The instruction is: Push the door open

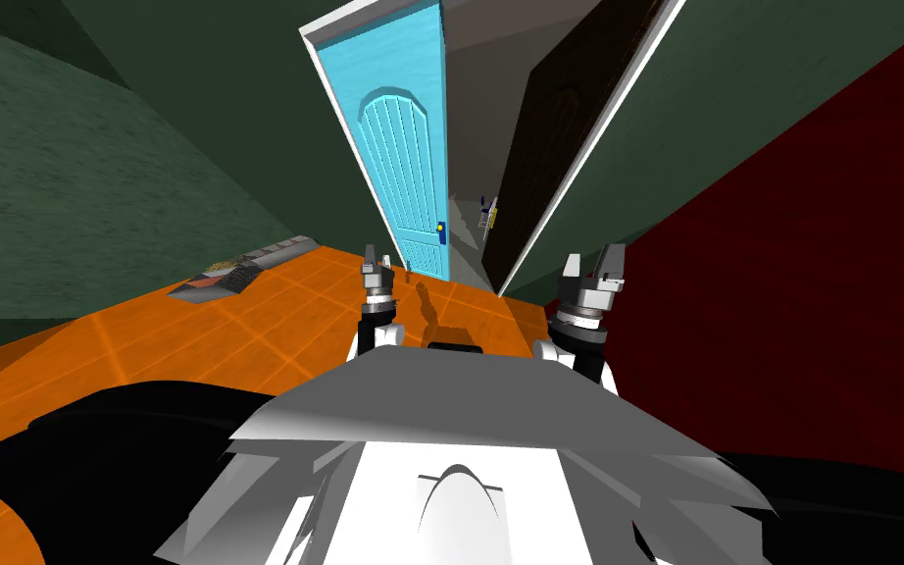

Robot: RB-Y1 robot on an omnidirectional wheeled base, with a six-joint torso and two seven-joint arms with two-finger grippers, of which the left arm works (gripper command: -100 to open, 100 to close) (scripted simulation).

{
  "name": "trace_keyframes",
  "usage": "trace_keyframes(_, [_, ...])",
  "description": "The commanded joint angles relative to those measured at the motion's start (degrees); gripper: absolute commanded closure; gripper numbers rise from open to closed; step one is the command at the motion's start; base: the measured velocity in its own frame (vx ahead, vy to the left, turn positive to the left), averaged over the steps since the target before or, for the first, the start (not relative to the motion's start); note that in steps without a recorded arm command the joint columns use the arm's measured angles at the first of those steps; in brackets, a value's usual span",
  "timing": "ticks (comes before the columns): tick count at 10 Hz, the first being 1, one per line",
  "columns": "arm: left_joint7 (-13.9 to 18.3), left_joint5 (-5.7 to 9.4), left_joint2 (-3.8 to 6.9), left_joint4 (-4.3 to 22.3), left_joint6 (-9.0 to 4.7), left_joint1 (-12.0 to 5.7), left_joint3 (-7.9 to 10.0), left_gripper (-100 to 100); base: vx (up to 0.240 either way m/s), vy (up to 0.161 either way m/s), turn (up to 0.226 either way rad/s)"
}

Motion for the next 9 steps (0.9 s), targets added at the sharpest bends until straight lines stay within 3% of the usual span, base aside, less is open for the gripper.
trace_keyframes(1, [0.3, 0.28, 0.84, 2.0, 0.11, -1.21, -0.38, -100, 0.037, 0.069, 0.025])
trace_keyframes(9, [1.7, 1.49, 3.66, 11.1, 0.62, -6.54, -2.08, -100, 0.155, 0.029, -0.01])
